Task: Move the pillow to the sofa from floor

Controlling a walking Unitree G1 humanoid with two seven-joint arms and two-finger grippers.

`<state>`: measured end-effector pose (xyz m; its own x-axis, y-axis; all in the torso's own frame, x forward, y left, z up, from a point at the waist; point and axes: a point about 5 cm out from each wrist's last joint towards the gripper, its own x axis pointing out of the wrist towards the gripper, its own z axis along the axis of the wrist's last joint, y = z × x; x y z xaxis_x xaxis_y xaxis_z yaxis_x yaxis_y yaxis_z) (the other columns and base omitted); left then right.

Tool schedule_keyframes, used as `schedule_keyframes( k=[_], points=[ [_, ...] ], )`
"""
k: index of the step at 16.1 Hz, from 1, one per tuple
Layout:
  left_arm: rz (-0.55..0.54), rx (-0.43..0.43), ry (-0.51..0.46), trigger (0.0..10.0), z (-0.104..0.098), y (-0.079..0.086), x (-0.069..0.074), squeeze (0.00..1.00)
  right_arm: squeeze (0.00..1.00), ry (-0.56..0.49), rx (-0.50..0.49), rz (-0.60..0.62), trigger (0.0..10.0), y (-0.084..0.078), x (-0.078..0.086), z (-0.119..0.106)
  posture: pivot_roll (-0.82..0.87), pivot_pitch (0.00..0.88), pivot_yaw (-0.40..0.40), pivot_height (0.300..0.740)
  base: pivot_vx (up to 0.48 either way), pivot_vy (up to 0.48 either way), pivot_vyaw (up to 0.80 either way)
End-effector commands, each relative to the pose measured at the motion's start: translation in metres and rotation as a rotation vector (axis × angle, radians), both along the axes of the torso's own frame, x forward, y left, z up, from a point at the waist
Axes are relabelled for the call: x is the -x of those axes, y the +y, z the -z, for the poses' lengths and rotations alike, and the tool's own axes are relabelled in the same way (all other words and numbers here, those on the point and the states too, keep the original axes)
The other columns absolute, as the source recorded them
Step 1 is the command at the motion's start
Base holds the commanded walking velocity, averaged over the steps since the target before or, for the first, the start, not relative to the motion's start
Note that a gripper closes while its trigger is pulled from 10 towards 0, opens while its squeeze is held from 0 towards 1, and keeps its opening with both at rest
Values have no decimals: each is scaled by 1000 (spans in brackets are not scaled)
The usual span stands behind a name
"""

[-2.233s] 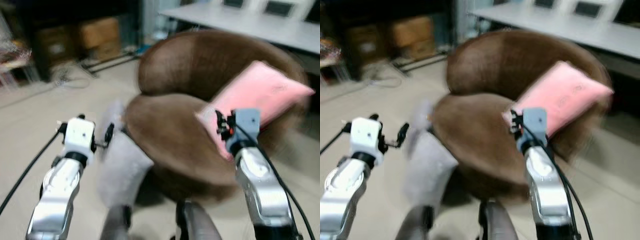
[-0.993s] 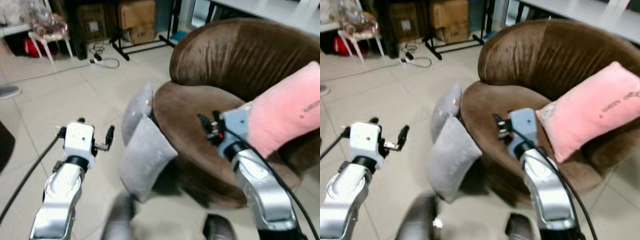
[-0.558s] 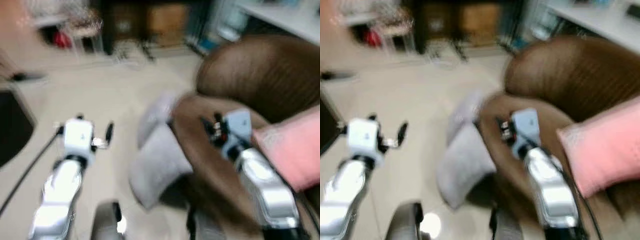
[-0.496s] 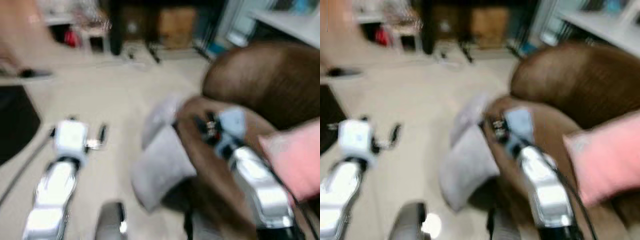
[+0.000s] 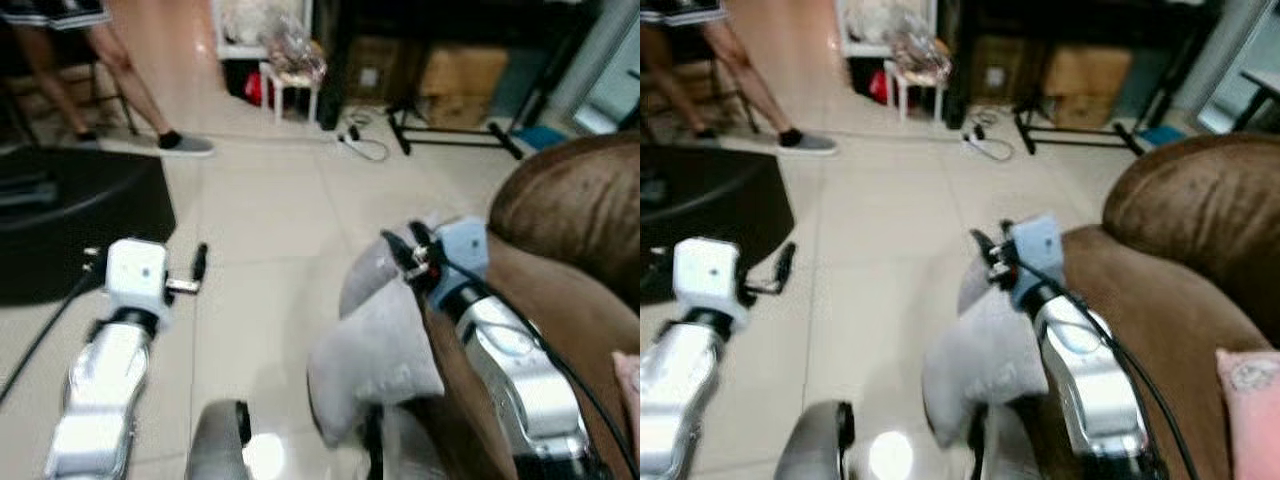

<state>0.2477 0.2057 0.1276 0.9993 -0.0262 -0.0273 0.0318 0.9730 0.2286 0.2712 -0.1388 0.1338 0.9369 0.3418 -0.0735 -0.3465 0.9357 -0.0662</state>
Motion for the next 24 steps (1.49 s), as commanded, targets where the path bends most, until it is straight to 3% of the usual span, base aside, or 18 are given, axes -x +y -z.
schedule_keyframes(
  k=[1, 10, 13, 19, 24],
  points=[
    [15, -10, -10, 10000, -3, -3, -1, 0, 0, 30, -9, 43, 10000, -6, 2, 6, 9, 0, -83, 572, 247, 0, 0],
    [1, -35, -5, 10000, -3, 0, 1, 0, 0, 62, 37, 16, 10000, -6, -2, 11, 19, 0, -92, 572, 111, 0, 0],
    [-22, -57, 3, 10000, -1, 5, 2, 0, 0, 114, -14, 61, 10000, -8, 0, 18, 18, 0, -82, 572, 0, 0, 0],
    [-3, -72, 7, 10000, -1, 6, -1, 0, 0, 142, -57, 168, 10000, -8, 5, 25, 12, 0, -65, 512, 0, 0, 0],
    [11, -91, 20, 10000, -1, 7, 5, 0, 0, 158, -54, 157, 10000, -4, 5, 27, 27, 0, -70, 457, 0, 0, 0]
  ],
)
